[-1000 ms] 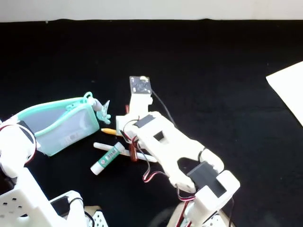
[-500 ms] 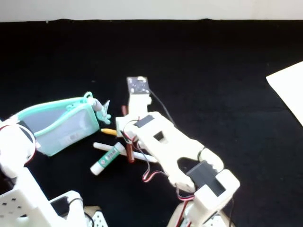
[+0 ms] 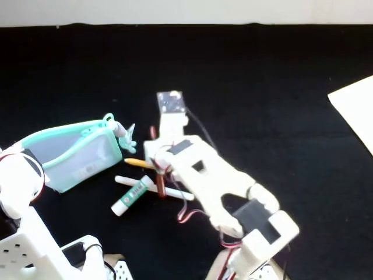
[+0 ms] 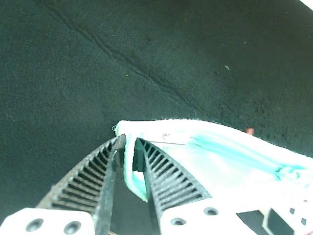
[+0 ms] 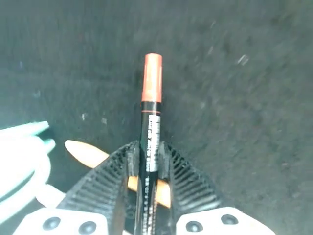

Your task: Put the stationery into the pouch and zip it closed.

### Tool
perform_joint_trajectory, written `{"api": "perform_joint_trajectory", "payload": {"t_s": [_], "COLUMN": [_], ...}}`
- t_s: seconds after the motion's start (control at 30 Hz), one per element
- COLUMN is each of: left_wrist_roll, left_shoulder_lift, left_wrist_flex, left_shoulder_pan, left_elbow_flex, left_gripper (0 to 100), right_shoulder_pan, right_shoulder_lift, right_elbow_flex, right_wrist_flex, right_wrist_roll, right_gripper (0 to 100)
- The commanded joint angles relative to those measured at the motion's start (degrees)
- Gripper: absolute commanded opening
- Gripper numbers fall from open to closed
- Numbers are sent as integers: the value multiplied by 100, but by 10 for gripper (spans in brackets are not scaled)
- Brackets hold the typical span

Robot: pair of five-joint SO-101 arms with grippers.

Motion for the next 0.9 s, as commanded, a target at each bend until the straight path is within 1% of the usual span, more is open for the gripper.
{"api": "perform_joint_trajectory", "payload": {"t_s": [0.0, 0.13, 0.27, 0.37, 0.43, 0.6, 0.77, 0.87], "left_wrist_roll": [53, 62, 62, 62, 62, 62, 62, 62], "left_shoulder_lift": [31, 31, 31, 31, 31, 31, 31, 31], "left_wrist_flex": [44, 44, 44, 44, 44, 53, 53, 53], "left_shoulder_pan": [-31, -31, -31, -31, -31, -31, -31, -31], "left_elbow_flex": [233, 233, 233, 242, 242, 242, 242, 242], "left_gripper": [6, 6, 6, 6, 6, 6, 6, 6], "right_shoulder_pan": [303, 391, 347, 347, 286, -207, -321, -576], "right_shoulder_lift": [-1086, -2088, -3020, -3442, -3512, -3266, -2835, -2475], "right_elbow_flex": [-198, -198, -251, -778, -1297, -2651, -3679, -4075], "right_wrist_flex": [48, 48, 13, 13, 22, 22, 13, 13], "right_wrist_roll": [70, 97, 484, 721, 853, 1240, 1266, 1266], "right_gripper": [5, 5, 5, 5, 5, 5, 5, 5]}}
